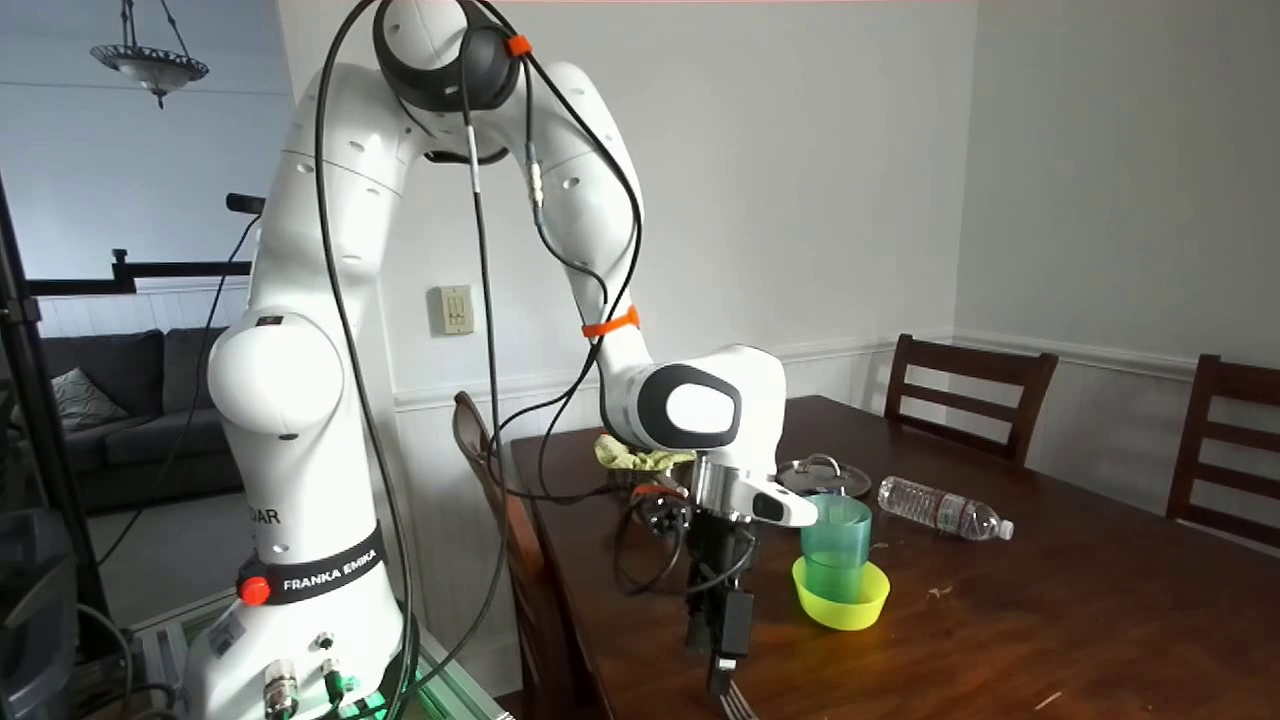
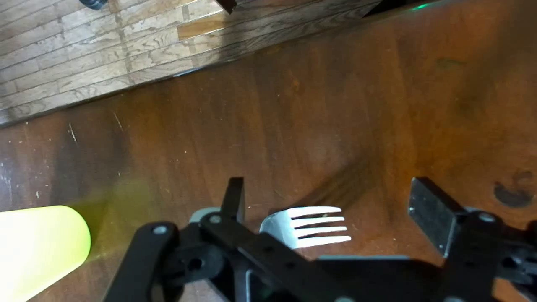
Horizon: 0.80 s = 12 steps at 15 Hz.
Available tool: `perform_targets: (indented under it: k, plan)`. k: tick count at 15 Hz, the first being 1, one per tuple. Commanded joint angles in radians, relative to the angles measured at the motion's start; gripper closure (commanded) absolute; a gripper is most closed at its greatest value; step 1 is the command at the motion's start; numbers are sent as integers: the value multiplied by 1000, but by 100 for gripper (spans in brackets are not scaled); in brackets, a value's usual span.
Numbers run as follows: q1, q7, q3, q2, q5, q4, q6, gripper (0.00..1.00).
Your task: Pick up the green cup and use it to push the yellow bowl a little to the left, put the green cup in the yellow bowl, pick up the silver fork and put it in the green cup
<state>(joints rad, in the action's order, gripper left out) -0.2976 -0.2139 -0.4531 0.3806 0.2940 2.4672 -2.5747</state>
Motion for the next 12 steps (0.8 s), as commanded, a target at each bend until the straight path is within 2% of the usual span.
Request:
perform_targets:
  k: [1, 5, 9, 11, 12]
  plan:
    - [56, -57, -63, 30, 85, 41, -123, 0]
    - [125, -90, -133, 81, 129, 47, -234, 0]
    - [199, -74, -185, 135, 106, 53, -308, 1]
    - [232, -61, -205, 158, 93, 50, -325, 26]
    - [249, -57, -214, 167, 88, 50, -334, 31]
